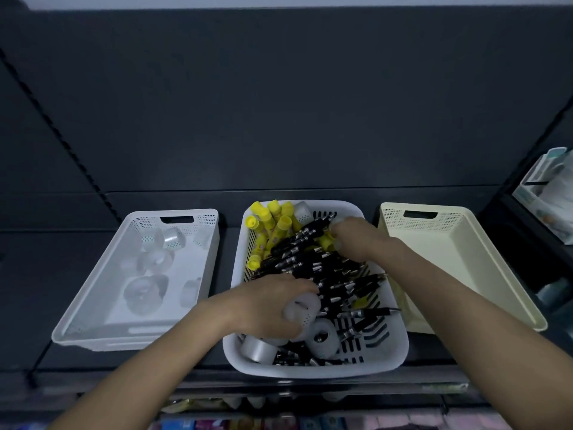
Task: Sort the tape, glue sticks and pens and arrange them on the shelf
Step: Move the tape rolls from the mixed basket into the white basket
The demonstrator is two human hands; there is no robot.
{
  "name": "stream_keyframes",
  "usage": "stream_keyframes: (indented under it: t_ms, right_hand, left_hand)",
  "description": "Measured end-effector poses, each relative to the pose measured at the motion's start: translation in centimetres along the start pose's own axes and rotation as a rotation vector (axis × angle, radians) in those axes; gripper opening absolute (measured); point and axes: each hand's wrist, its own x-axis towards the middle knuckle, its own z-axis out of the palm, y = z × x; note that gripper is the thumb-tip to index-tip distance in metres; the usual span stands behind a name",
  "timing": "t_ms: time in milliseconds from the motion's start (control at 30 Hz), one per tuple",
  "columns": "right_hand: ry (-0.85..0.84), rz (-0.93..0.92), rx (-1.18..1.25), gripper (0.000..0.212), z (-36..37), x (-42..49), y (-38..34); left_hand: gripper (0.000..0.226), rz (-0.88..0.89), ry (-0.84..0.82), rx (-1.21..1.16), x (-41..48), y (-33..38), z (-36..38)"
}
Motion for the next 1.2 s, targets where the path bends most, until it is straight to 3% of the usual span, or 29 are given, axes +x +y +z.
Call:
stream_keyframes:
  t_ms: [133, 267, 333, 400, 600, 867, 1033, 1100, 1200]
  right_hand:
    - [0.056, 0.002, 0.075, 0.016, 0.1, -0.5, 0.3]
    - [0.08, -0.008, 0.122, 0.025, 0.5, -0.2, 0.5]
    - [0.091, -0.038, 0.13, 0.022, 0.7, 0.0, 0.5]
    - [0.11, -0.069, 0.138, 0.005, 1.0, 0.4, 0.4]
    - [0.258, 0.0, 0.082, 0.018, 2.4, 1.1, -0.6]
    - [0.42, -0.093, 0.036, 0.023, 4.1, 1.7, 0.2]
    - [0.695, 0.087, 0.645, 0.02, 1.4, 0.3, -0.3]
    - [0.668, 0.133, 0.879, 0.018, -0.3, -0.1, -1.2]
    - [0.594, 0.054, 1.182, 0.017, -2.4, -0.7, -4.0]
  left_hand:
    - [0.07, -0.033, 0.0, -0.024, -0.1, 0.6, 0.6]
    - [0.058, -0.015, 0.083, -0.089, -0.1, 0.5, 1.0]
    - [0.052, -0.024, 0.141, -0.161, -0.3, 0.3, 0.9]
    - [0.051, -0.033, 0.223, -0.261, -0.5, 0.0, 0.7]
    - [0.057, -0.05, 0.503, -0.38, -1.0, -0.6, 0.0]
    - [0.056, -0.158, 0.668, -0.483, -1.4, -2.5, -0.2]
    - [0.057, -0.186, 0.727, -0.502, -1.7, -3.3, -0.8]
    - [0.056, -0.178, 0.746, -0.526, -1.9, -3.5, -1.2]
    - [0.054, -0.164, 0.783, -0.534, -2.6, -4.1, -1.9]
